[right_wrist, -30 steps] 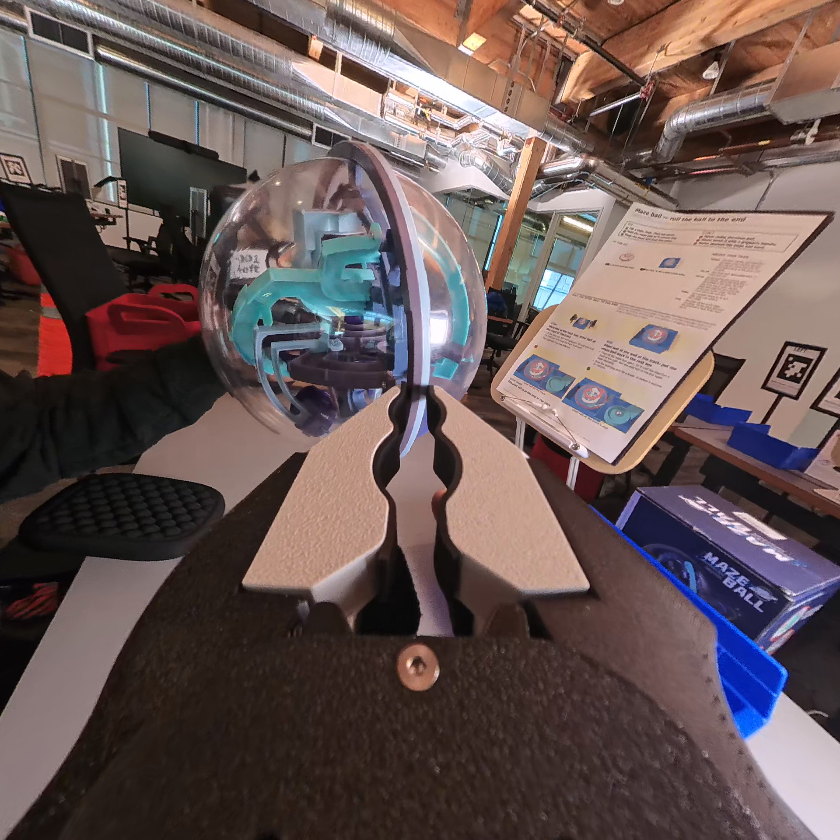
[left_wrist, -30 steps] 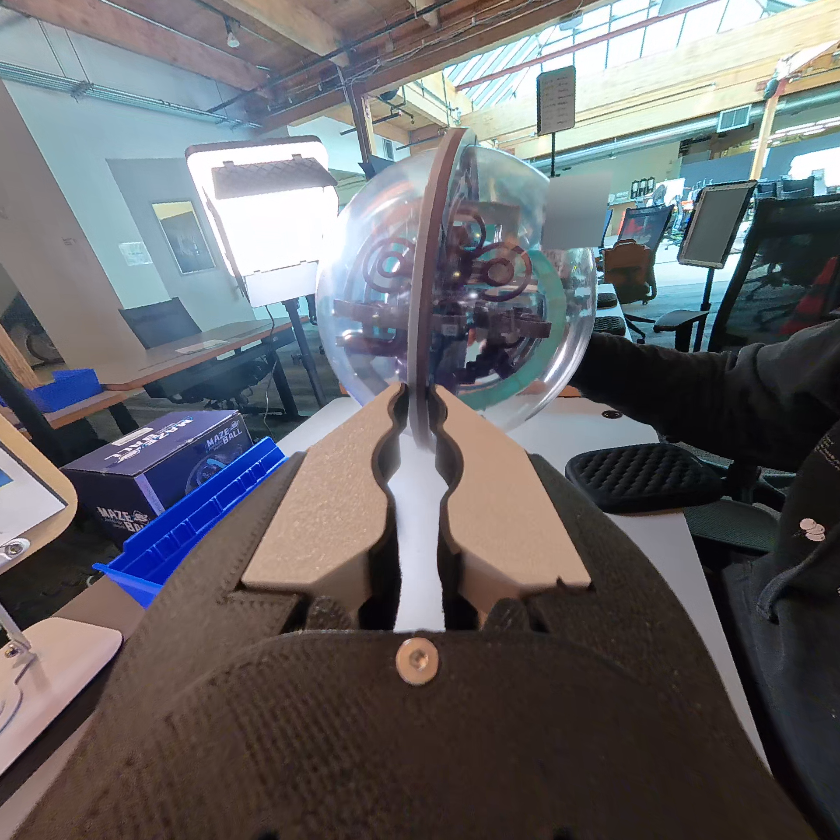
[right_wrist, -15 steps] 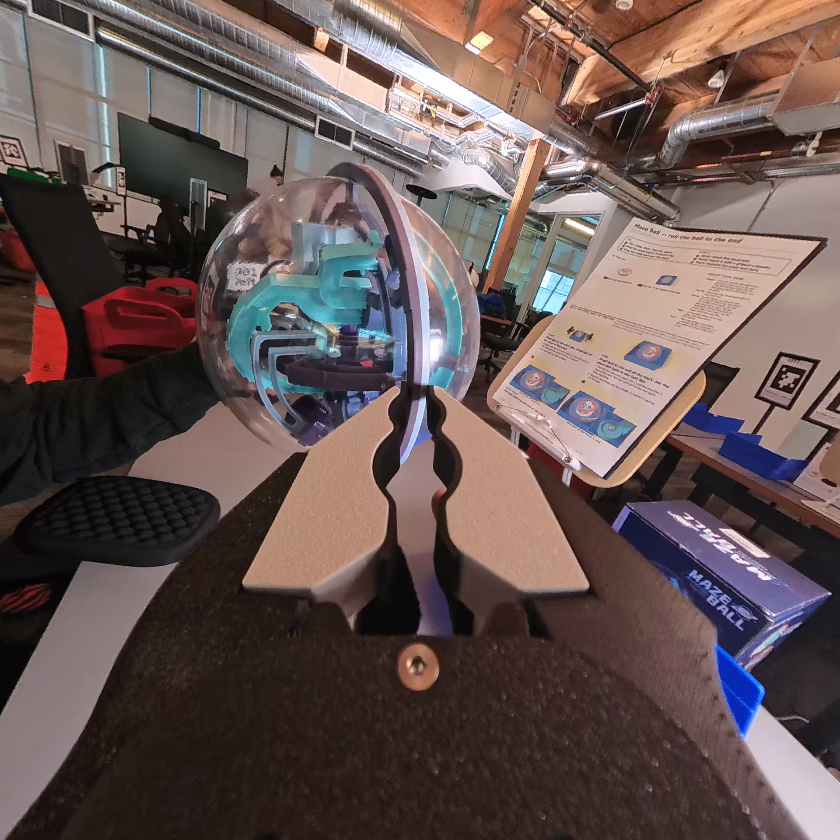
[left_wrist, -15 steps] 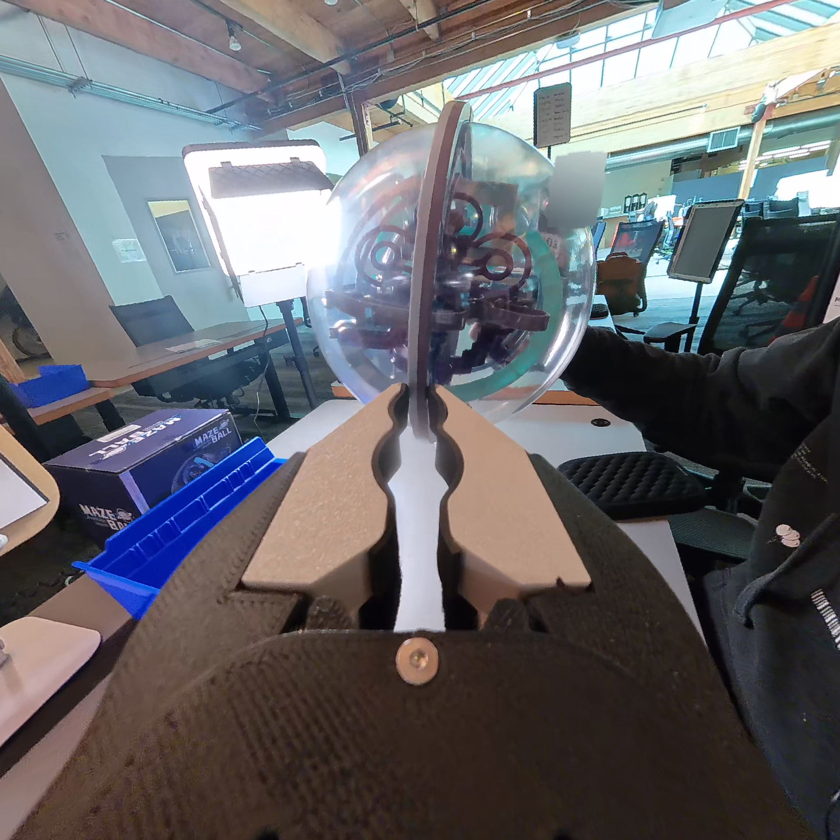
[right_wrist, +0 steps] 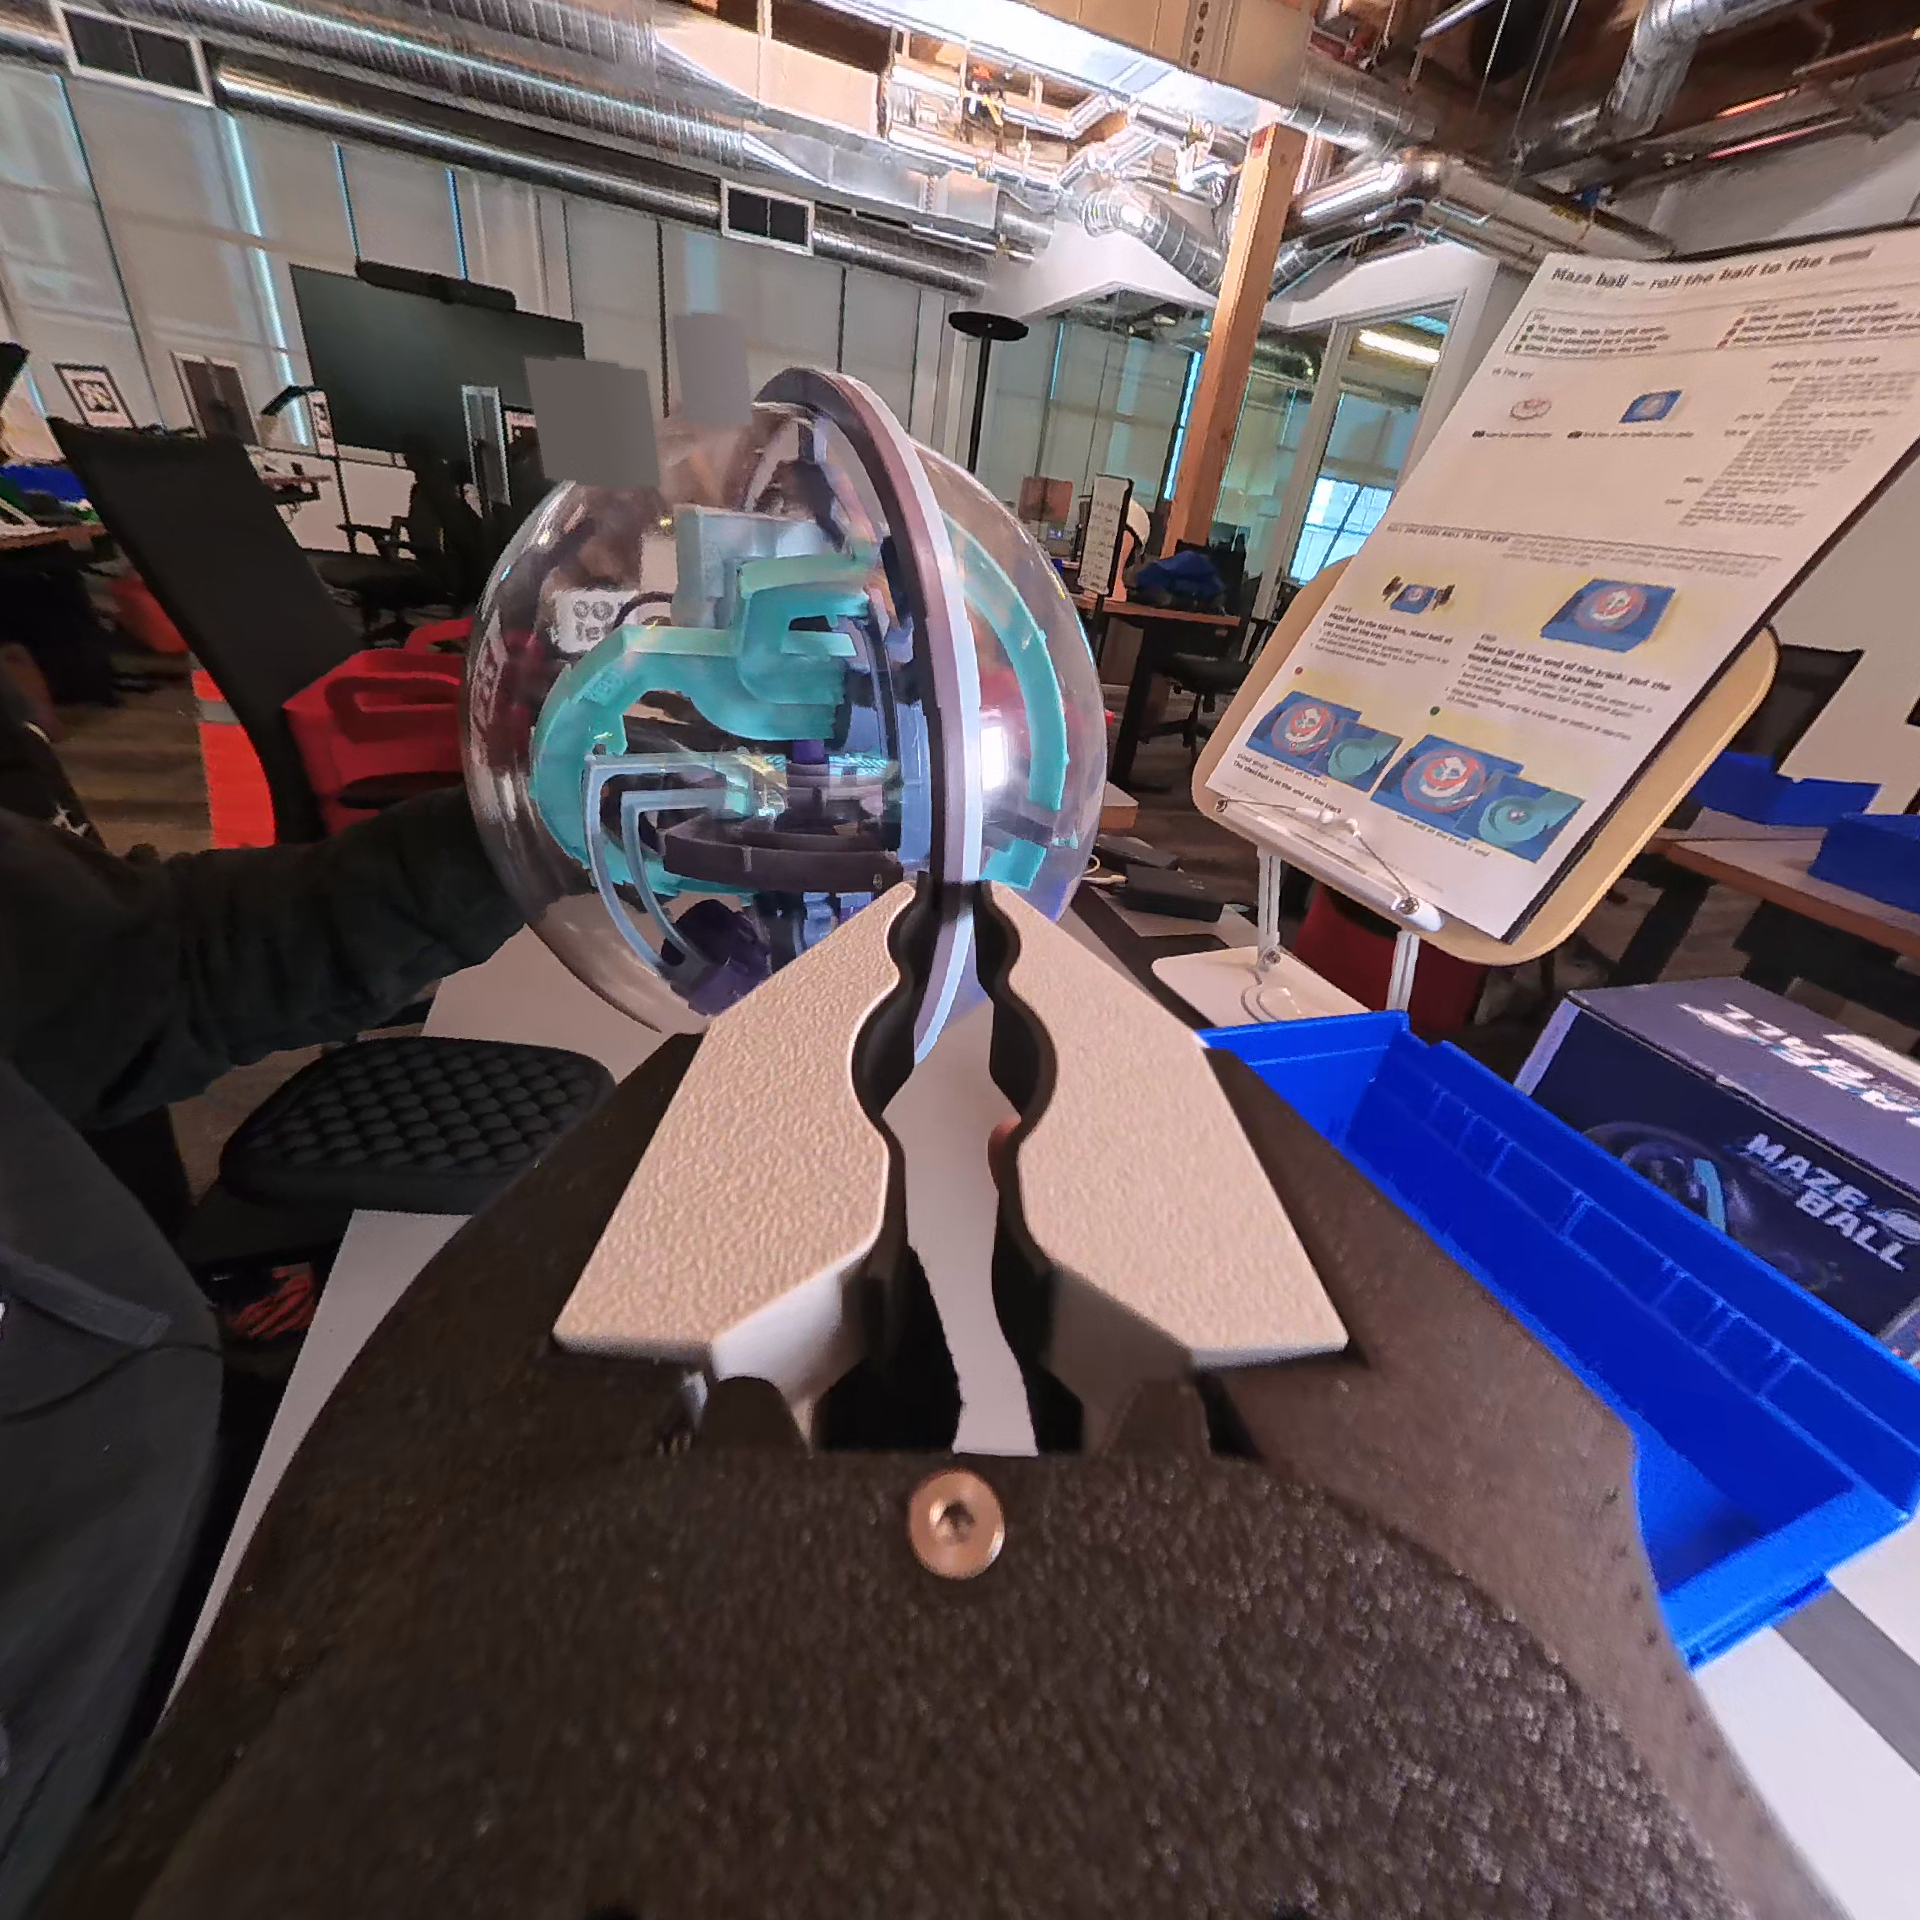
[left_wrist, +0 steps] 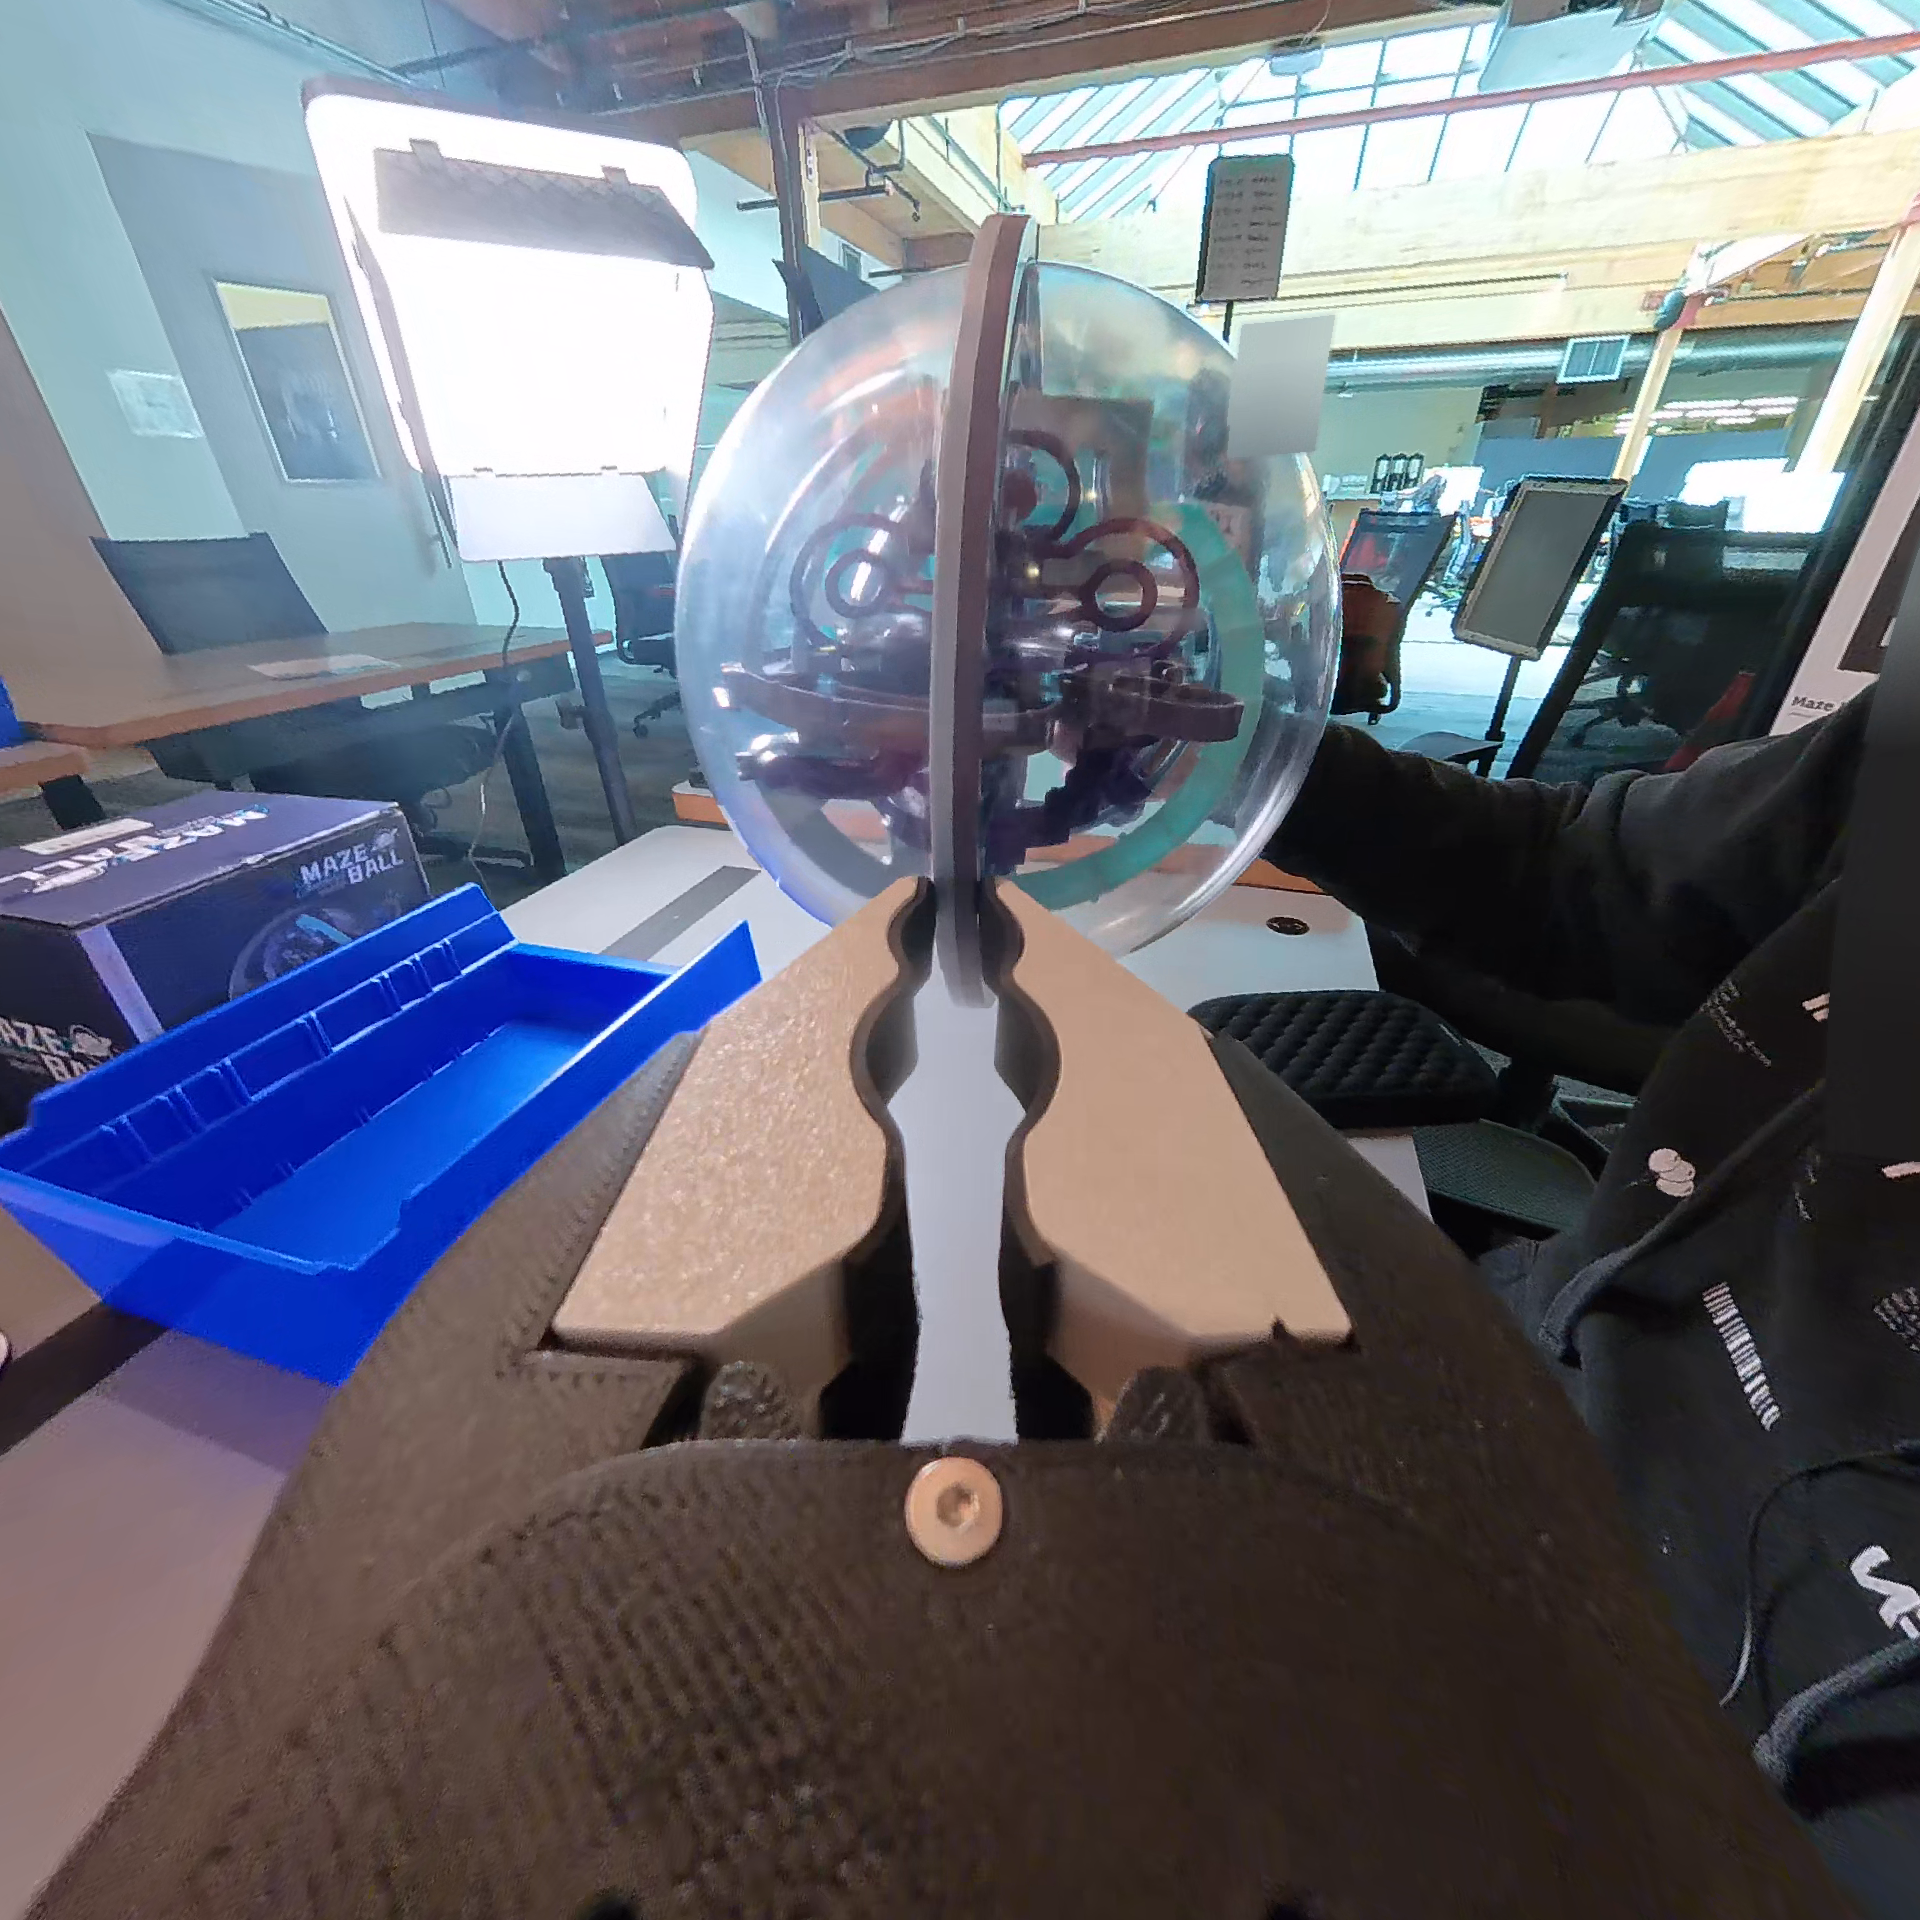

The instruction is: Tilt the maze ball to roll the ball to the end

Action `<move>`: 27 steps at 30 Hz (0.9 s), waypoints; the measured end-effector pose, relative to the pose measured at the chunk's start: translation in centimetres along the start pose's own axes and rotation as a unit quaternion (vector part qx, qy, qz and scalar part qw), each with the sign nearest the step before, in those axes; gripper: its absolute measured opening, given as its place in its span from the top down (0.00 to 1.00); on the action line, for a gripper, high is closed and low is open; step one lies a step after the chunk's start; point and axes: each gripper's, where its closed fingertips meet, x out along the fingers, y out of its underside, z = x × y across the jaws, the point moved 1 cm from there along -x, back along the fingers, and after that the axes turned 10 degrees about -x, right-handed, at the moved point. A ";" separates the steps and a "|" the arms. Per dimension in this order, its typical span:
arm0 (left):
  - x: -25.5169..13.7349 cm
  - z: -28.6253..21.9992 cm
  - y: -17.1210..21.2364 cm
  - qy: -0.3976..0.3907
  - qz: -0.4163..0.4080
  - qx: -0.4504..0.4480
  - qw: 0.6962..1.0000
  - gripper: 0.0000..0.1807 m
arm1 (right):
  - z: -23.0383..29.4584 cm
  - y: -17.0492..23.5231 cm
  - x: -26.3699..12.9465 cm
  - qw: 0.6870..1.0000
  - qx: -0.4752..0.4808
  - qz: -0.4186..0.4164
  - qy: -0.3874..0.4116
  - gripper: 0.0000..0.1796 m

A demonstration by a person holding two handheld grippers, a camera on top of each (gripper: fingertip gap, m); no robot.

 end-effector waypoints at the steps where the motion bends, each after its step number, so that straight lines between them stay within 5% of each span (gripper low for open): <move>1: 0.0 0.0 0.2 0.000 0.002 -0.002 1.000 0.96 | 0.1 0.2 -0.1 1.000 0.002 0.001 0.000 0.97; 27: 0.4 1.0 5.8 0.006 0.041 -0.095 0.995 0.96 | 1.6 6.6 -1.3 0.994 0.087 0.059 -0.001 0.97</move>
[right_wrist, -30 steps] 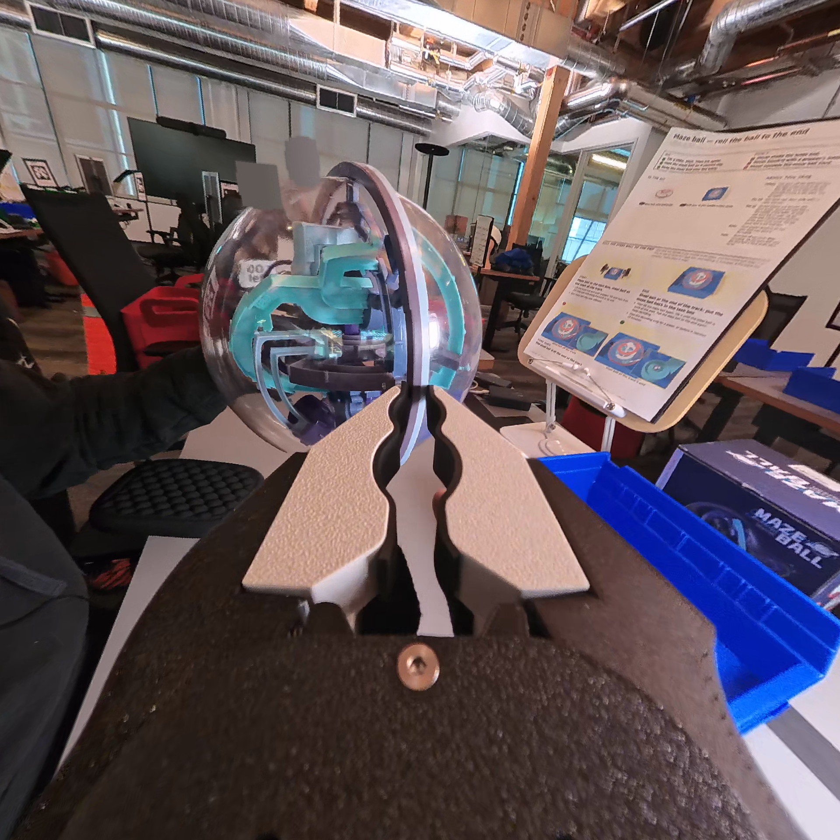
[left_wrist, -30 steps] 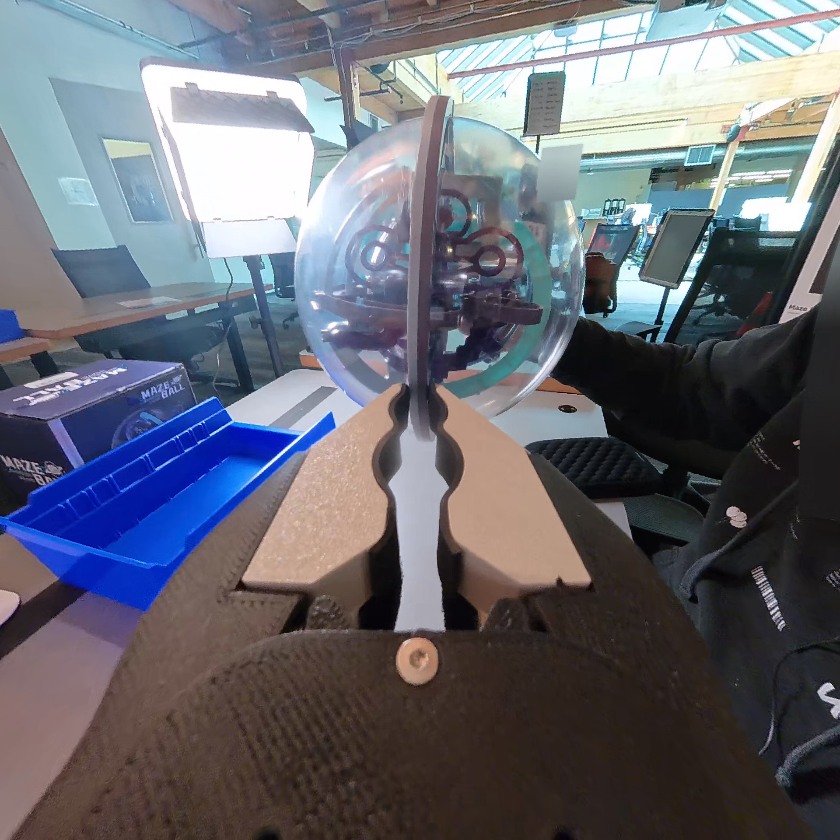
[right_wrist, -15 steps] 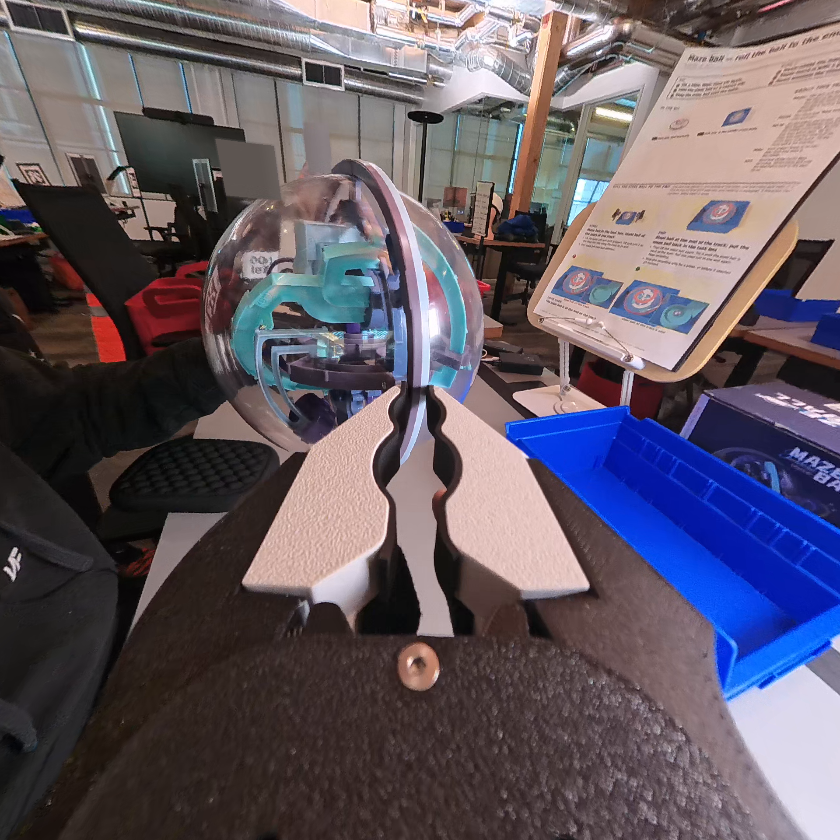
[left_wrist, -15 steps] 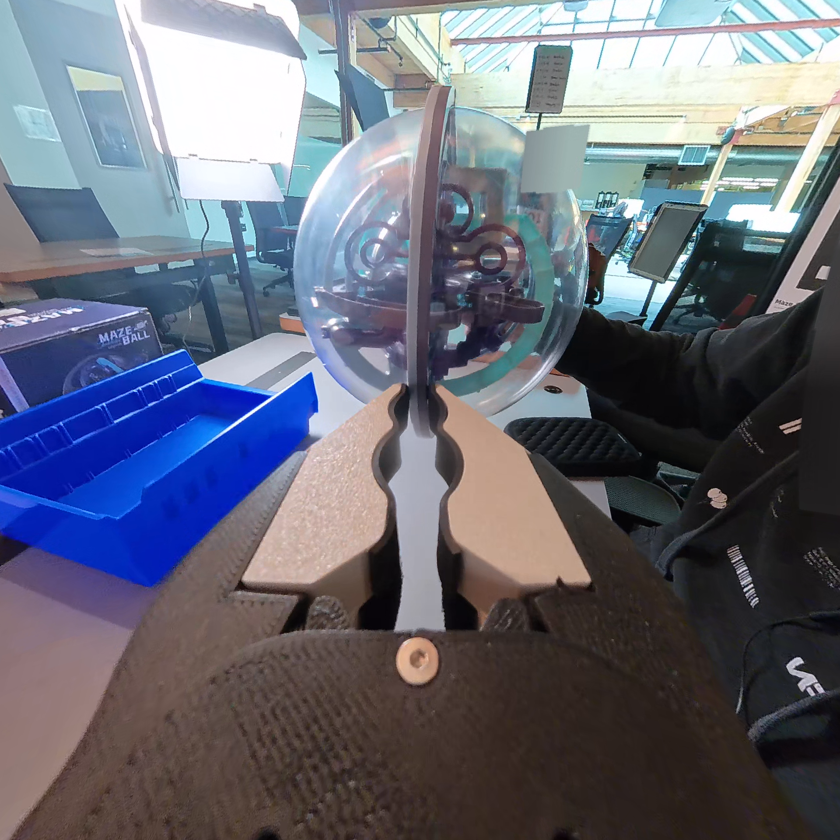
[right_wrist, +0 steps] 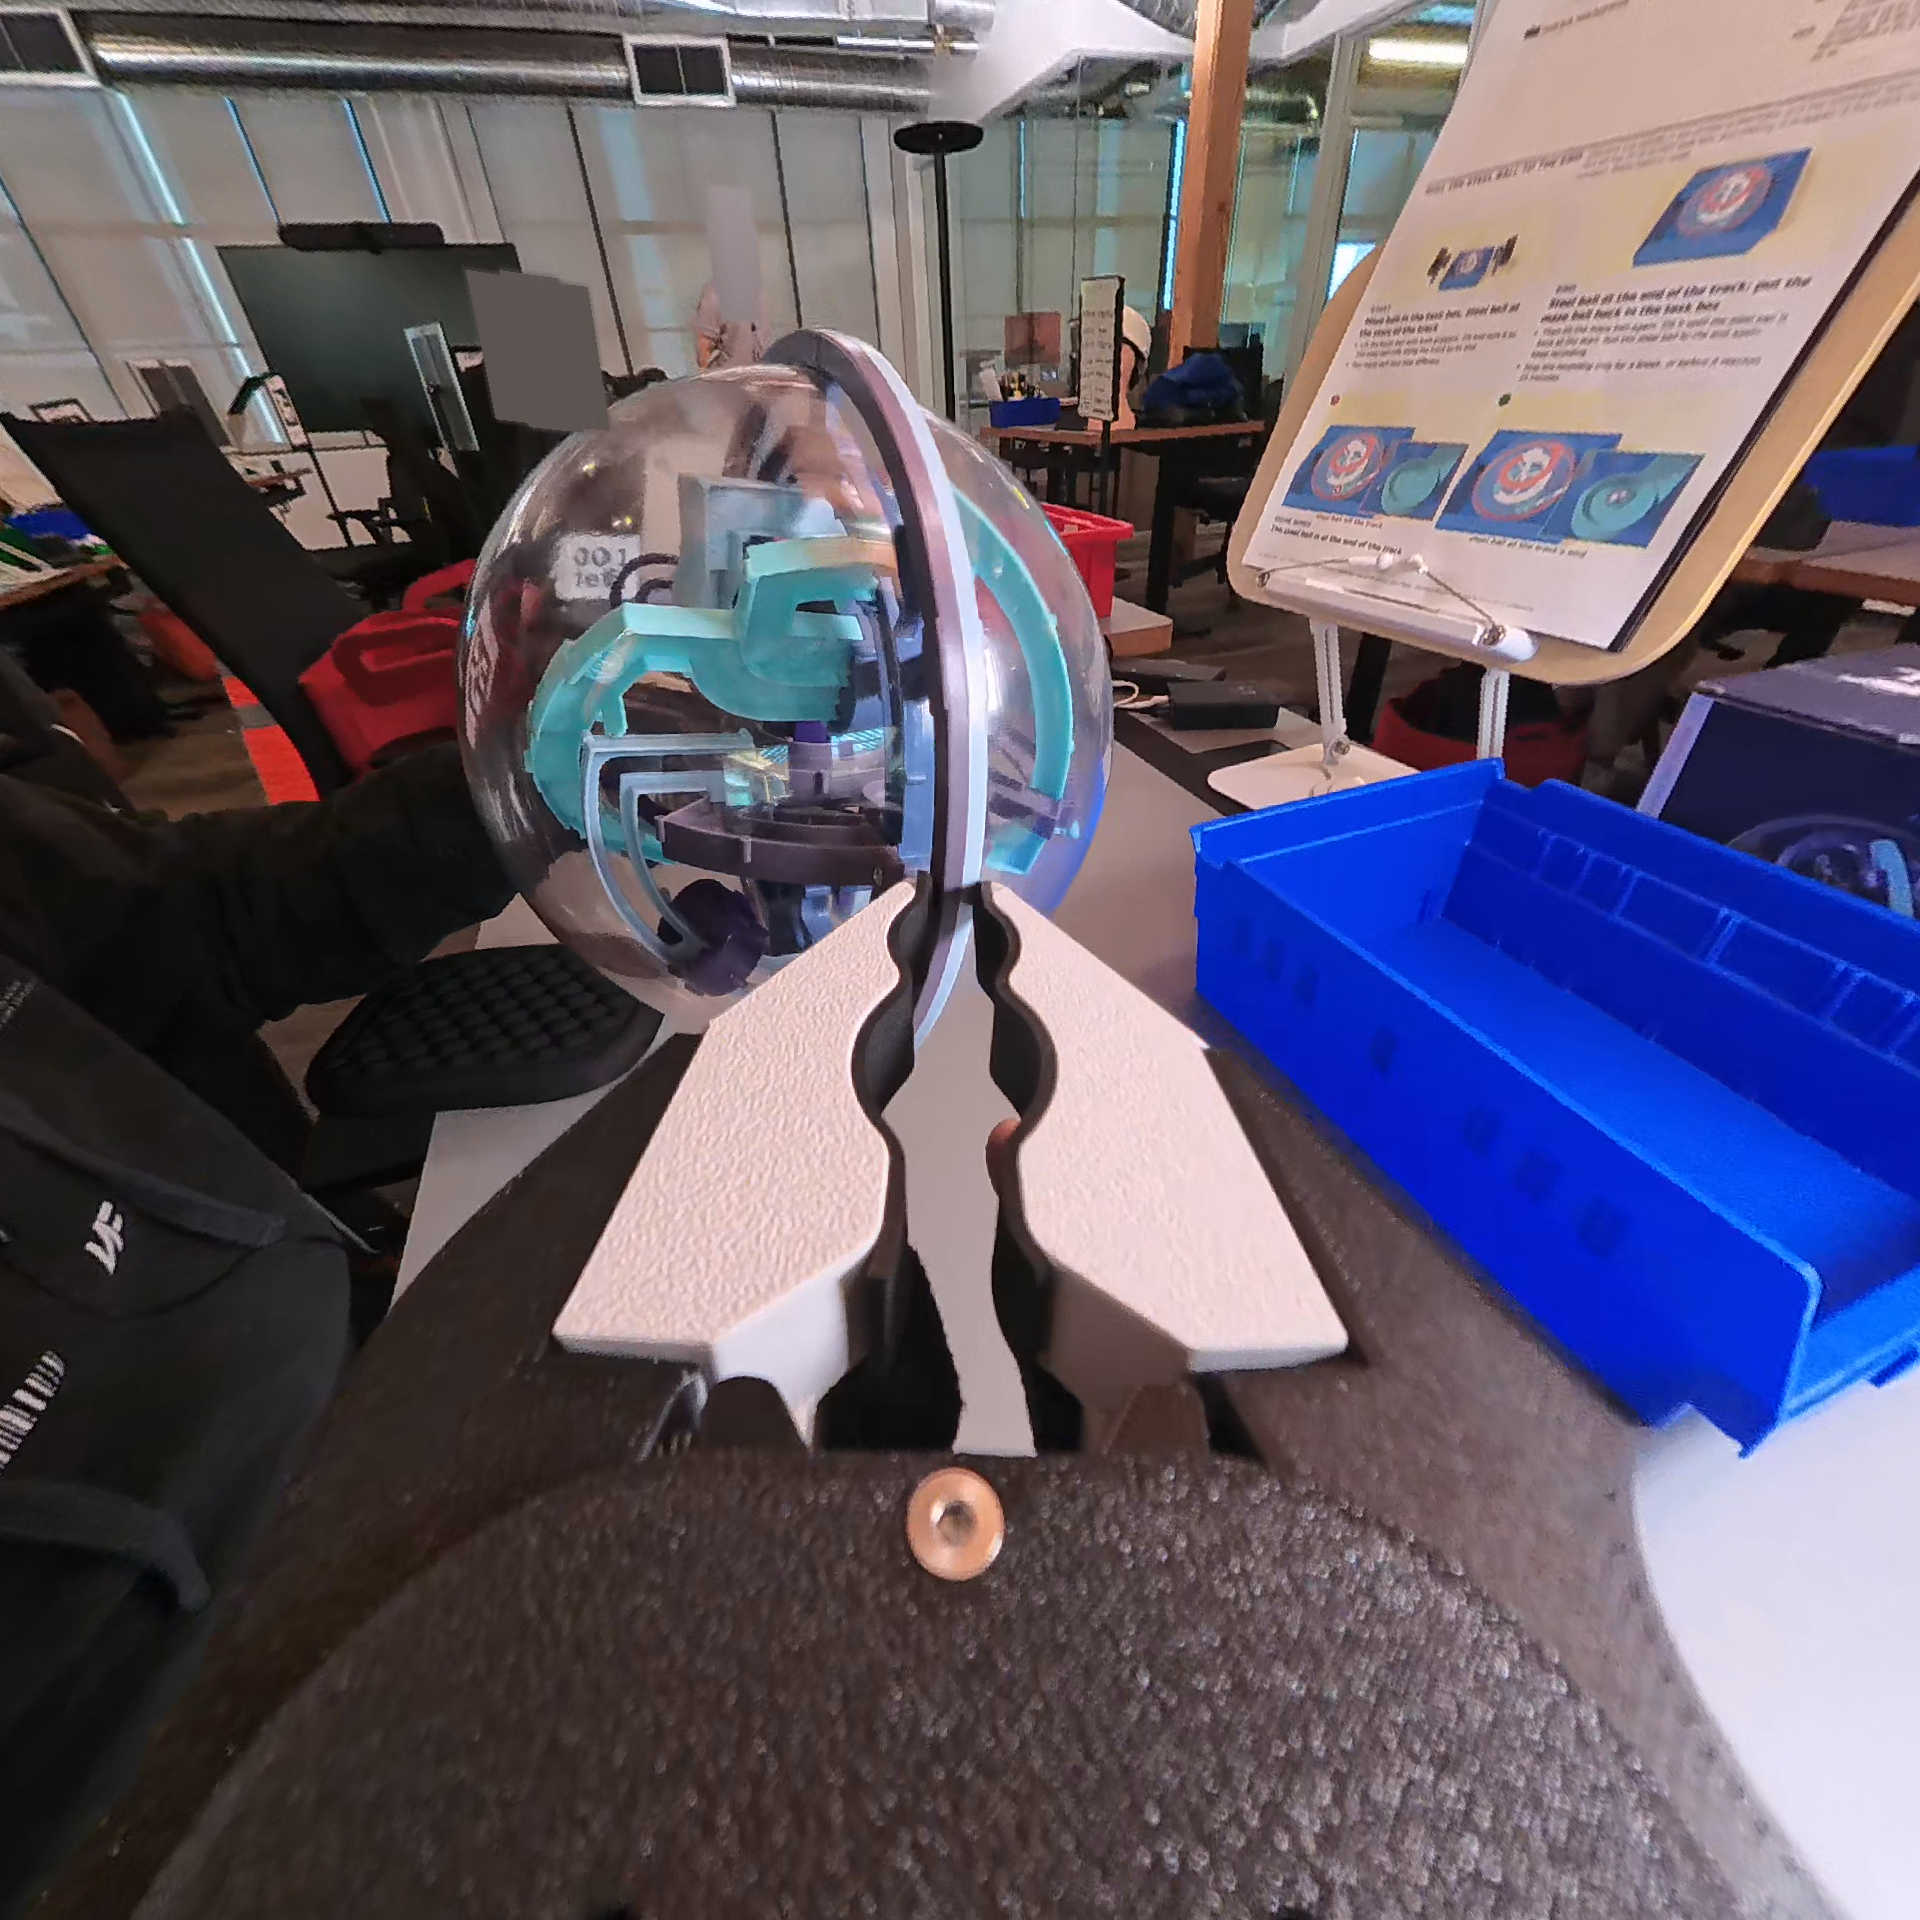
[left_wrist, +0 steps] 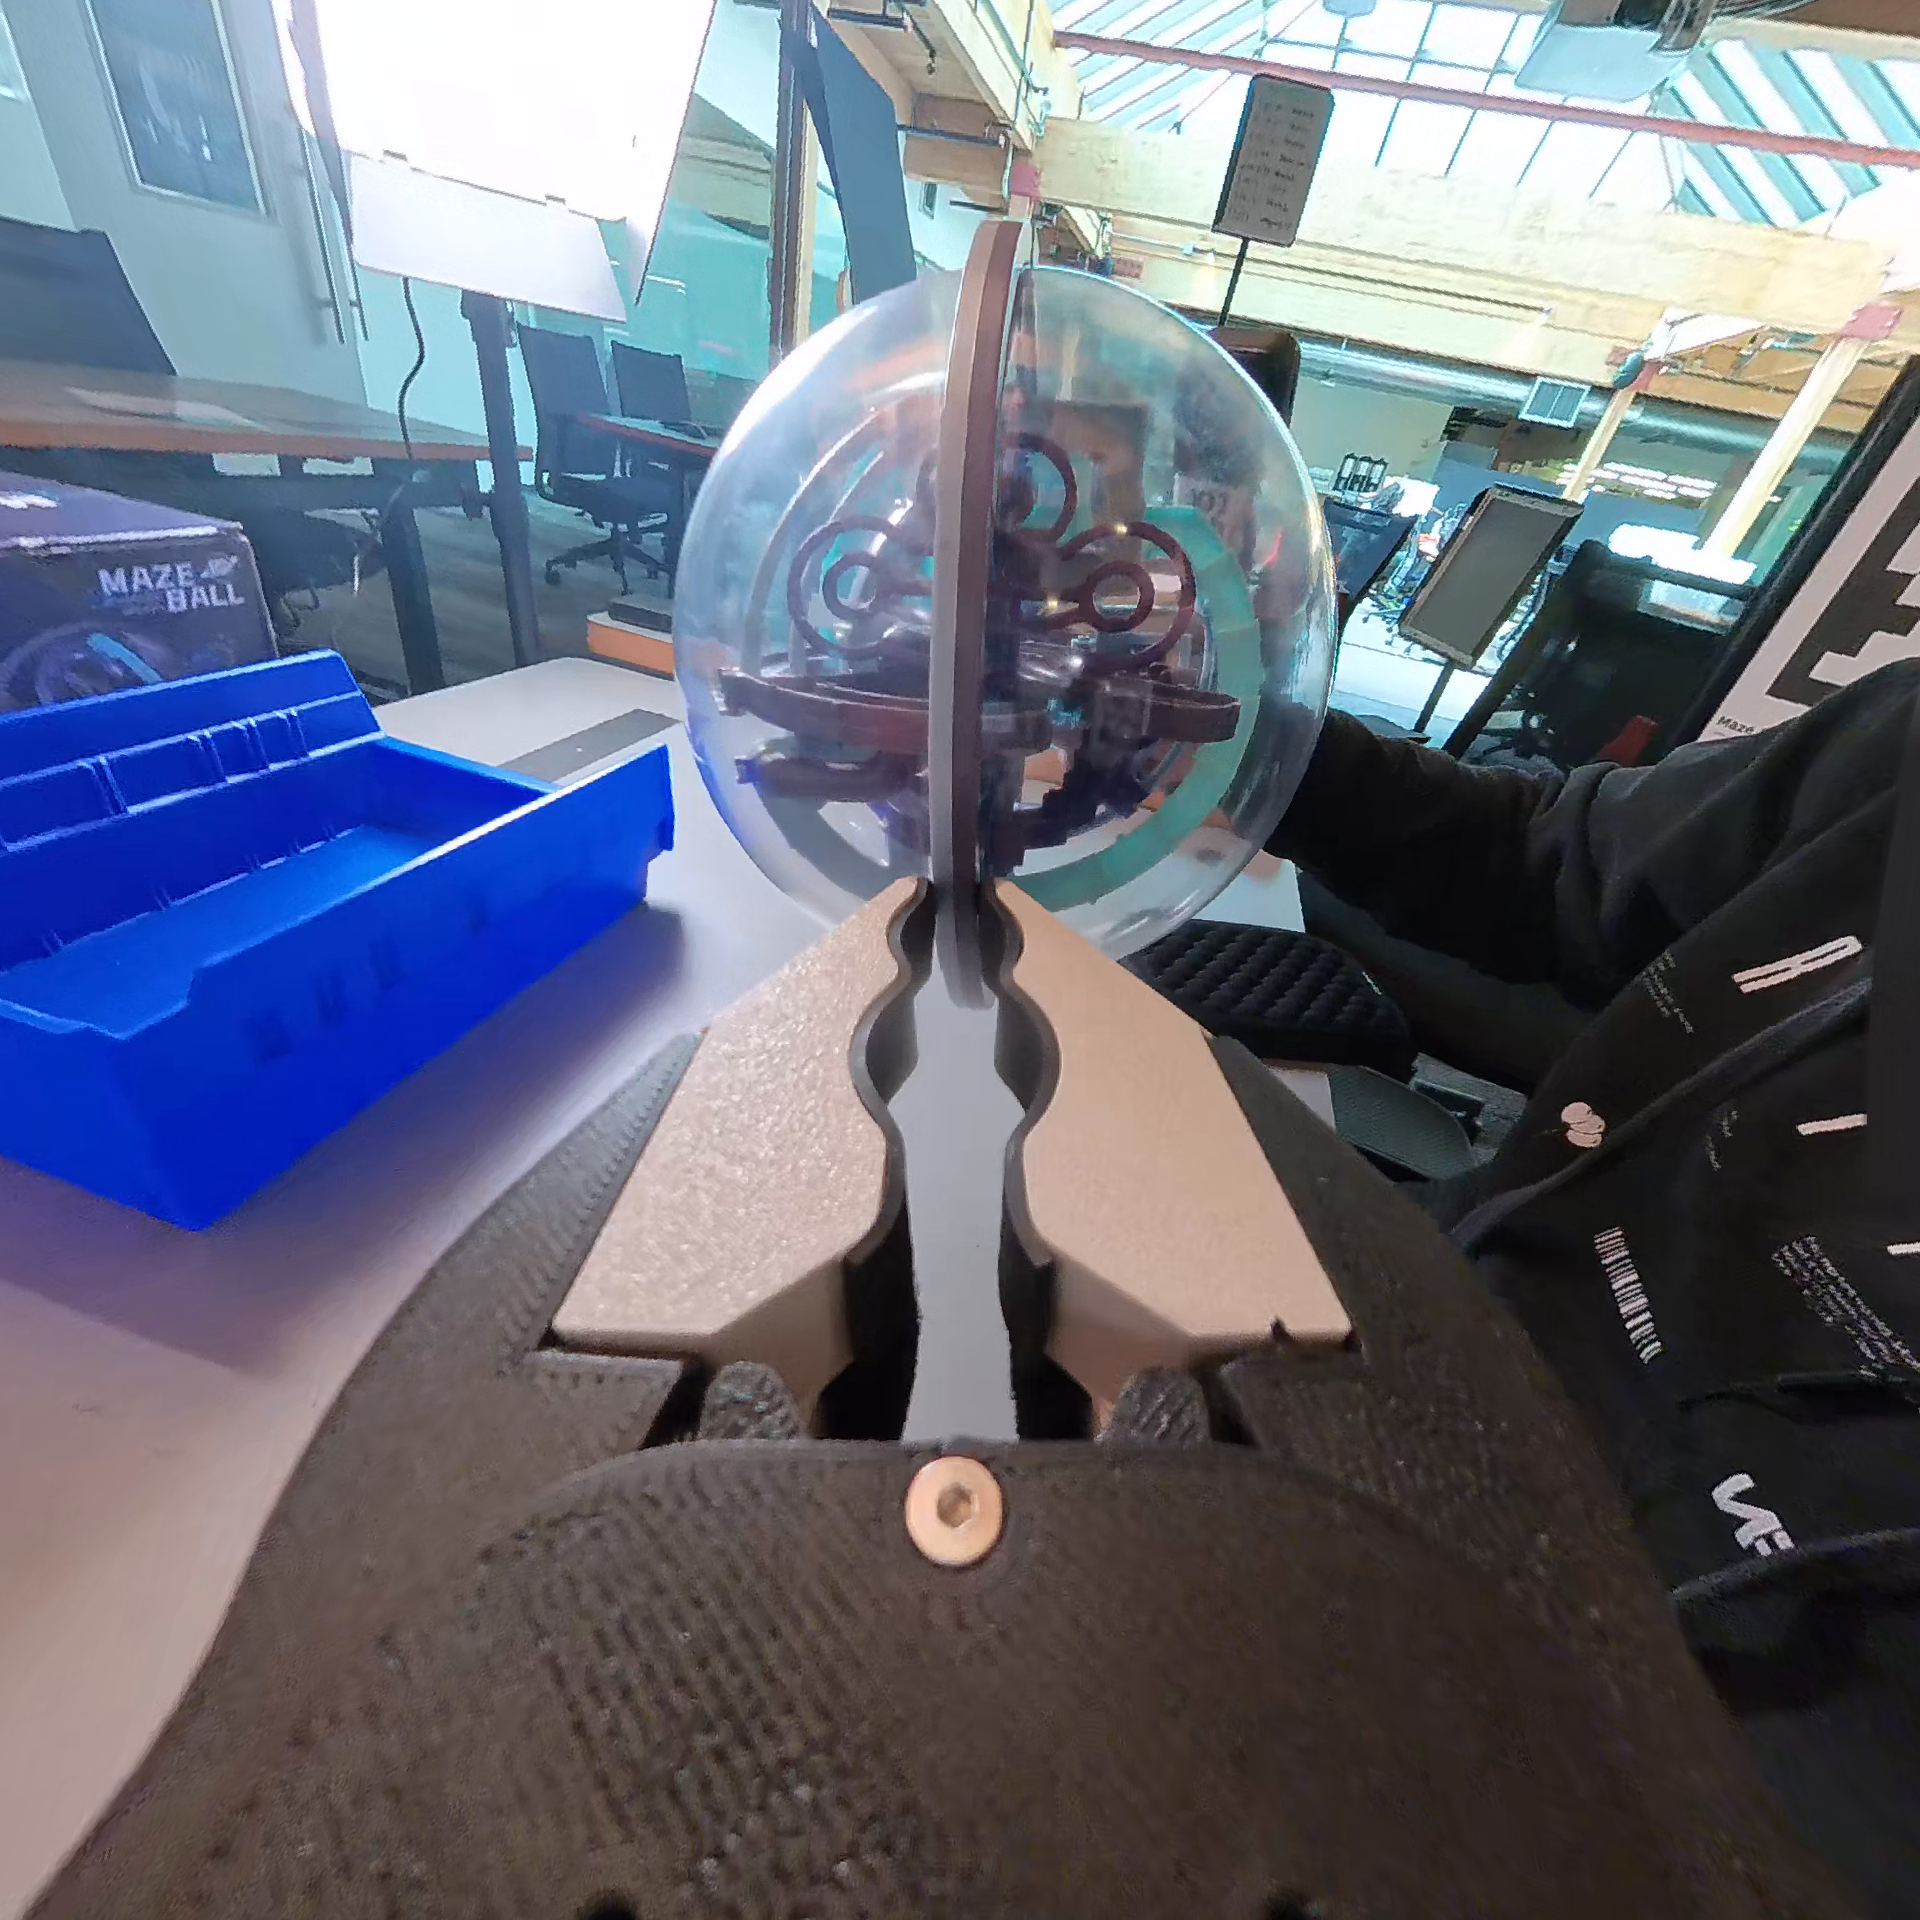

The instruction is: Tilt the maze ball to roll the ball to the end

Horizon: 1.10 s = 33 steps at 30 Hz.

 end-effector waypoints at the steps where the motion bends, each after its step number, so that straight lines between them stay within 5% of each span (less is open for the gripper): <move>1: 0.0 0.1 0.2 0.001 0.002 -0.006 1.000 0.96 | 0.0 0.2 0.0 1.000 0.003 0.003 0.000 0.97; 21: 0.7 2.4 6.1 0.011 0.038 -0.165 0.985 0.96 | 0.1 6.6 -0.1 0.989 0.112 0.097 -0.015 0.97; 33: 1.6 3.5 10.4 0.040 0.078 -0.363 0.928 0.96 | -0.4 11.3 -0.3 0.948 0.272 0.162 -0.024 0.97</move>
